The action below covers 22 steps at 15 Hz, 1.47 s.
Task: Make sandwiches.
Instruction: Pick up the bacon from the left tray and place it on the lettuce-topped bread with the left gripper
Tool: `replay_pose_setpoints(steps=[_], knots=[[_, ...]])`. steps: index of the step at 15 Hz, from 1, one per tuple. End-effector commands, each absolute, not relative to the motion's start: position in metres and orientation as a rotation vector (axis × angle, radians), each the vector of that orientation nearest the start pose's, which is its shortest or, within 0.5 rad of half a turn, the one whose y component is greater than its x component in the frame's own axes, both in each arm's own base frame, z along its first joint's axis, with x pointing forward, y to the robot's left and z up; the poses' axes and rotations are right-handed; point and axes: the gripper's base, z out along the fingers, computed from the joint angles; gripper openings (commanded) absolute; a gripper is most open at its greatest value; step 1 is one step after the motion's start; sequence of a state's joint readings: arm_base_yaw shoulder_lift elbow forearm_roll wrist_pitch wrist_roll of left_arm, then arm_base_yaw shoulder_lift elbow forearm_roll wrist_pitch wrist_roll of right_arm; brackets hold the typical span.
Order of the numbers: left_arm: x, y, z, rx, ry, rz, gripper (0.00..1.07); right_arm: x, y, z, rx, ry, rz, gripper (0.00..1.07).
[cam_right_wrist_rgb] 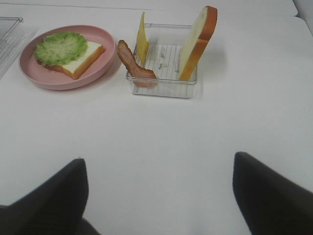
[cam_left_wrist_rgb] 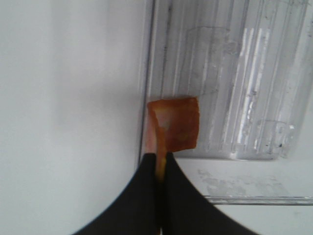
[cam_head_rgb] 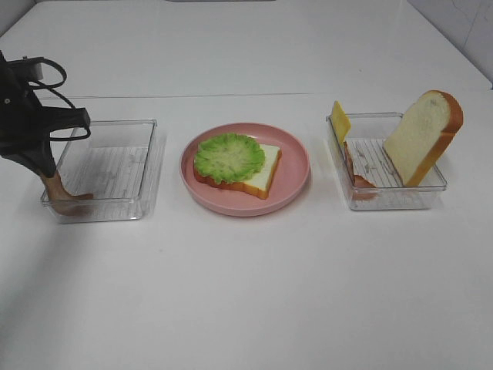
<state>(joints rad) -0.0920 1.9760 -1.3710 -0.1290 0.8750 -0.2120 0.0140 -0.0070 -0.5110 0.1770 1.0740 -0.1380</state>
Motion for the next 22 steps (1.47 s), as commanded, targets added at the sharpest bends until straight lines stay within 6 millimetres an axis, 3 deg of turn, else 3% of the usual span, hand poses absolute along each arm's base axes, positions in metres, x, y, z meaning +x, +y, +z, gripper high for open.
replay_pose_setpoints(steps=[1, 2, 3, 9, 12, 15, 19, 22], knots=[[0.389, -0.05, 0.188, -0.276, 2.917, -0.273, 0.0, -0.01, 0.014, 0.28, -0.161, 2.004, 0.132, 0.77], [0.395, -0.054, 0.211, -0.256, 2.838, -0.344, 0.0, -0.01, 0.014, 0.28, -0.161, 2.004, 0.132, 0.77], [0.398, -0.056, 0.22, -0.243, 2.805, -0.385, 0.0, -0.01, 0.014, 0.28, -0.161, 2.004, 0.132, 0.77], [0.415, -0.082, 0.249, -0.234, 2.566, -0.779, 0.0, -0.01, 0.014, 0.28, -0.161, 2.004, 0.132, 0.77], [0.42, -0.117, 0.26, -0.216, 2.388, -0.991, 0.0, -0.01, 0.014, 0.28, -0.161, 2.004, 0.131, 0.77], [0.422, -0.152, 0.249, -0.22, 2.34, -1.138, 0.0, -0.01, 0.014, 0.28, -0.161, 2.004, 0.132, 0.77], [0.424, -0.198, 0.213, -0.205, 2.384, -1.303, 0.0, -0.01, 0.014, 0.28, -0.161, 2.004, 0.132, 0.77], [0.432, -0.237, 0.192, -0.094, 2.424, -1.384, 0.0, -0.01, 0.014, 0.28, -0.161, 2.004, 0.132, 0.77]])
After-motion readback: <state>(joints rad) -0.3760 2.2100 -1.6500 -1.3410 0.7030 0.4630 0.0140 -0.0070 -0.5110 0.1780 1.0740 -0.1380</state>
